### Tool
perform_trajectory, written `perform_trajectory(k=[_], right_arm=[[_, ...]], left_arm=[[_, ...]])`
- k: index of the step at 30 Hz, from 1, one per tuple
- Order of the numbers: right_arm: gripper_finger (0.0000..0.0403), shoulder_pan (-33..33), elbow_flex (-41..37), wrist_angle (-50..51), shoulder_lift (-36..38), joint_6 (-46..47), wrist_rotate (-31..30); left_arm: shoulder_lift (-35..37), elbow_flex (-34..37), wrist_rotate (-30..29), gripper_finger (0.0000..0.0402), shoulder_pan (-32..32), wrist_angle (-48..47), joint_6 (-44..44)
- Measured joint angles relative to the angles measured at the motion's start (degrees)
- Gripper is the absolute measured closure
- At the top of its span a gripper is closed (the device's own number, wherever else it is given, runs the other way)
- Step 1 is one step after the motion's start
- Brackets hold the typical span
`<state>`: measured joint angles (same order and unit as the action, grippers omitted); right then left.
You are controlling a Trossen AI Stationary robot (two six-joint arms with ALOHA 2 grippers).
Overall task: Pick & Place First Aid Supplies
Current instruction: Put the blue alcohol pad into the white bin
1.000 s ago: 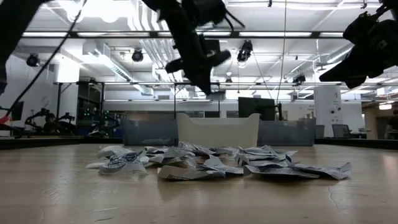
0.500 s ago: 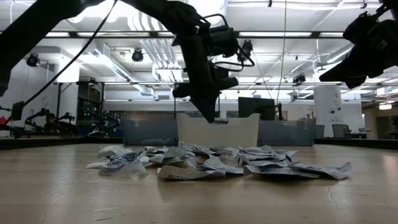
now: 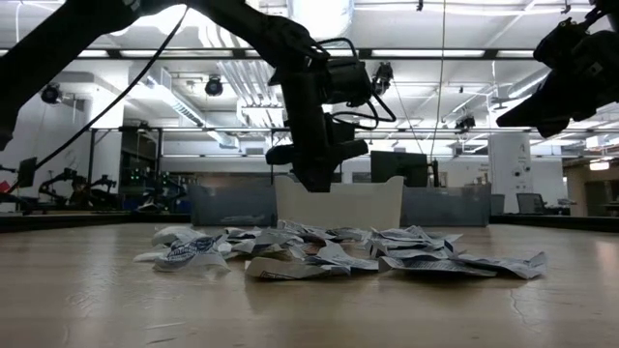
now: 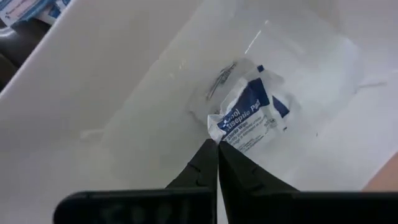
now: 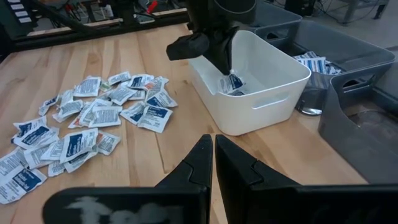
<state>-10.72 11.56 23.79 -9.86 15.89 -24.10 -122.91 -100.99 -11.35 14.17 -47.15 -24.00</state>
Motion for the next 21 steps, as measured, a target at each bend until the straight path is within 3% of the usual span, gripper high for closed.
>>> perform_trajectory(k=[8, 11, 14, 21], right_arm=[[0.0385, 0.0, -0.01, 0.0, -0.01, 0.0, 0.0], [0.0385, 0.0, 0.01, 0.0, -0.01, 0.01, 0.0], [0.0385, 0.0, 0.01, -0.04, -0.01, 0.01, 0.0], [0.0385, 0.0, -0.01, -0.02, 0.01, 0.0, 0.02]], left_arm=[[0.26, 0.0, -0.69, 0.0303, 0.12, -0.01, 0.21], [1.45, -1.79, 2.25, 0.0277, 0.19, -2.77, 0.25], [3.84, -4.82, 5.63, 0.0268, -0.18, -7.44, 0.12], [9.83, -6.29, 6.4, 0.027, -5.23, -13.45, 0.11]])
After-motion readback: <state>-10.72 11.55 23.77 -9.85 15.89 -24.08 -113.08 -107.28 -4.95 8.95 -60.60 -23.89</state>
